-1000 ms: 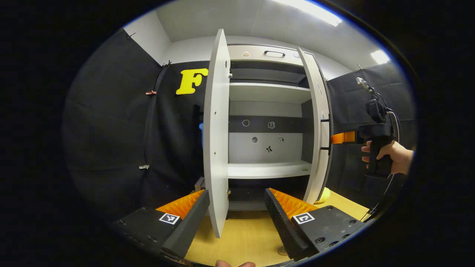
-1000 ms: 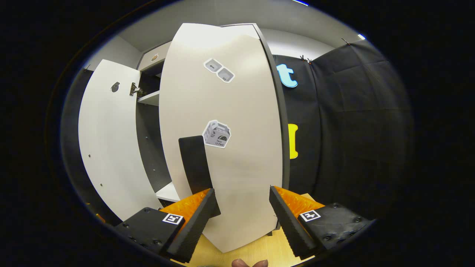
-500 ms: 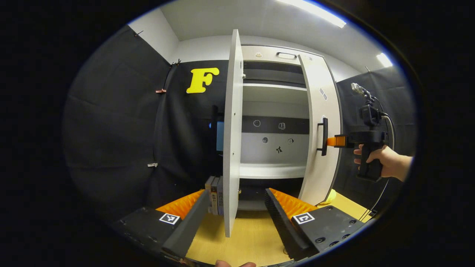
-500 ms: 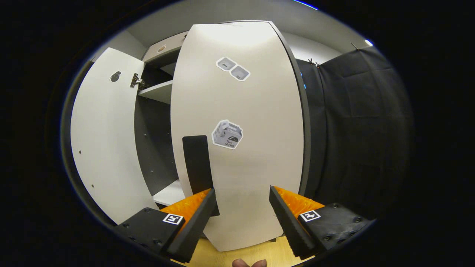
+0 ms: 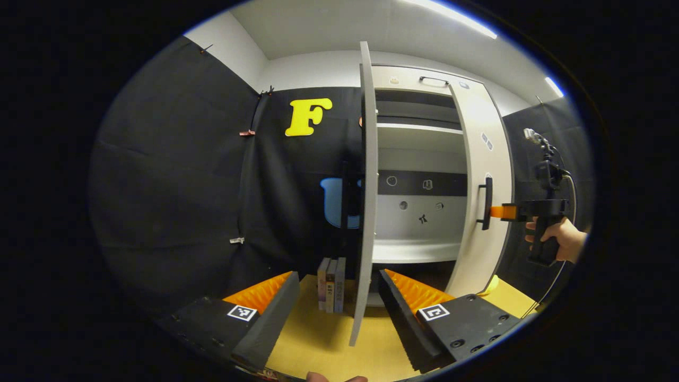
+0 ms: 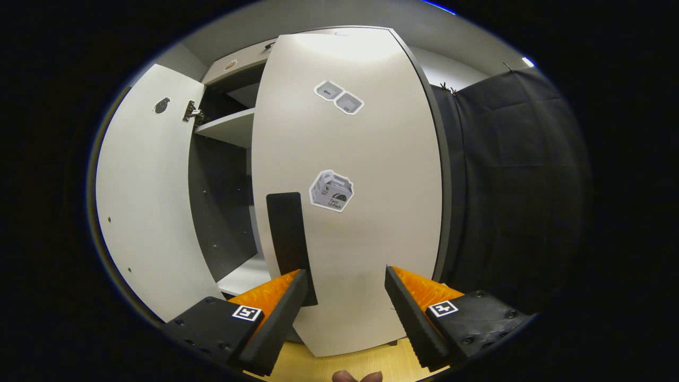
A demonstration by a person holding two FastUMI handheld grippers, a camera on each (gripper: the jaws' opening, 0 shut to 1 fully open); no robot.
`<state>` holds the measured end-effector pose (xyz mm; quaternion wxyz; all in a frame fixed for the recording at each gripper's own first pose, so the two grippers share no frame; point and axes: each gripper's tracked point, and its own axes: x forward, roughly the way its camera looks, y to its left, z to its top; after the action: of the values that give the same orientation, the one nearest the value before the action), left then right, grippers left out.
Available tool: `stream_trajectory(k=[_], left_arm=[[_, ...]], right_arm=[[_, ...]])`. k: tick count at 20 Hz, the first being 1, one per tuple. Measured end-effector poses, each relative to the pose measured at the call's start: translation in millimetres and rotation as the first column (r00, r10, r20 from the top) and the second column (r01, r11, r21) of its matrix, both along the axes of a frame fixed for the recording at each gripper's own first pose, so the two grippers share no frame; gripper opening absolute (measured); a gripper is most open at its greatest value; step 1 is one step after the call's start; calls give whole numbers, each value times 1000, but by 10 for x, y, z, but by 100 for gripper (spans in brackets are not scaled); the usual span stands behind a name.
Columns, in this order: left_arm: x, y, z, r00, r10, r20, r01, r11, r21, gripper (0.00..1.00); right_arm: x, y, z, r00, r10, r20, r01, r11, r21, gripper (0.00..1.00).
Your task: Grasp the bottle in the cabinet with the left hand and place it on the coaster, then close the right door with the right hand and the left door with the left hand.
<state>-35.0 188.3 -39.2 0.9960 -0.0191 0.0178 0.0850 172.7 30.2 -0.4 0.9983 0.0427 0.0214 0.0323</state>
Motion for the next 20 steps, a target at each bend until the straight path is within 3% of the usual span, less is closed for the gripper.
stream_trajectory(k=[9, 14, 20], left_arm=[[650, 536, 115, 999, 38, -21, -38, 999, -26, 95], [942, 590, 93, 1000, 25, -12, -25, 999, -27, 95], [992, 493, 34, 1000, 3, -22, -3, 1000, -19, 95]], right_arm=[[-708, 115, 185, 997, 65, 40, -65, 998, 8, 98], [-973, 132, 187, 995, 93, 34, -93, 996, 8, 98], [-1264, 92, 67, 993, 115, 10, -115, 993, -2, 98]])
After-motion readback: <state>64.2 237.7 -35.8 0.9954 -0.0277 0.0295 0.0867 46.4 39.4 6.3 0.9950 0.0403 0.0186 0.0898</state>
